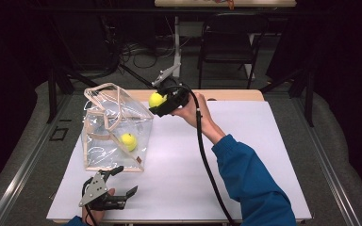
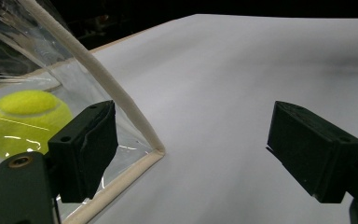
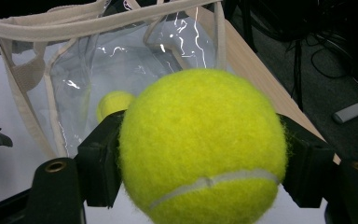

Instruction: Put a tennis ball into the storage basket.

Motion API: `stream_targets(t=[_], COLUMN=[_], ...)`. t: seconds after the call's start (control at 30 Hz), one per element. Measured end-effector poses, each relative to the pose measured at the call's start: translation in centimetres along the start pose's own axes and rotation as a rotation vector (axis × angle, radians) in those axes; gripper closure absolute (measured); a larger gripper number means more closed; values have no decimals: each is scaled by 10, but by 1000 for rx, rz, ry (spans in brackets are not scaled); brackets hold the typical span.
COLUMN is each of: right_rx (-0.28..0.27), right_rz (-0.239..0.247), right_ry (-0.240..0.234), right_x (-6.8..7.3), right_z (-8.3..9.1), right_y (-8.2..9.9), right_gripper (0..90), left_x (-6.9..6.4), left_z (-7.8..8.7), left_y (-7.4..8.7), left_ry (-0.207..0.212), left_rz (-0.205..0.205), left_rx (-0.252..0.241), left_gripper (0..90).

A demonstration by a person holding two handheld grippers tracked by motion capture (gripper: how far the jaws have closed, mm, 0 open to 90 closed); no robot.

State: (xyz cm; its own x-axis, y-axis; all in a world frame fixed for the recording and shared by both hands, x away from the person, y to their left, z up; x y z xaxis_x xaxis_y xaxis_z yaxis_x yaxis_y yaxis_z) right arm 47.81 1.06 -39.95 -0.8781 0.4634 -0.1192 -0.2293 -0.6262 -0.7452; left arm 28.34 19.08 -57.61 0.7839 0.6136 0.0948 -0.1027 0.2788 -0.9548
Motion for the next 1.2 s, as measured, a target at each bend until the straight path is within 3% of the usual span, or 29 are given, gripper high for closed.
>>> stream_targets(t=[1.2], right_rx=[-3], right_rz=[11], right_ry=[-23], right_x=[2], right_z=[-6], right_y=[-22], right_gripper=[265], left_x=[1], left_z=[0], left_y=[0], left_ry=[-3], left_rz=[0], left_rx=[-3], left_gripper=[158])
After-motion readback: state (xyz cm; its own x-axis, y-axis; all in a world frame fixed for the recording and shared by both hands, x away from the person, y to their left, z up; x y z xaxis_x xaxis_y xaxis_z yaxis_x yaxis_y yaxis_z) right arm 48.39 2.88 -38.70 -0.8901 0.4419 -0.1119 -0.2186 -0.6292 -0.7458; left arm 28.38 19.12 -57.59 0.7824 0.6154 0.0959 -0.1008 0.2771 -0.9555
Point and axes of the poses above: each handheld gripper's, and its own axes: z roughly backward along the jaws, y roughly out of its underside, x roughly to its left, the point moved 6 cm from there along -z, roughly forward along the jaws, and after that the axes turned 1 degree about -x, right-handed, at the moved point
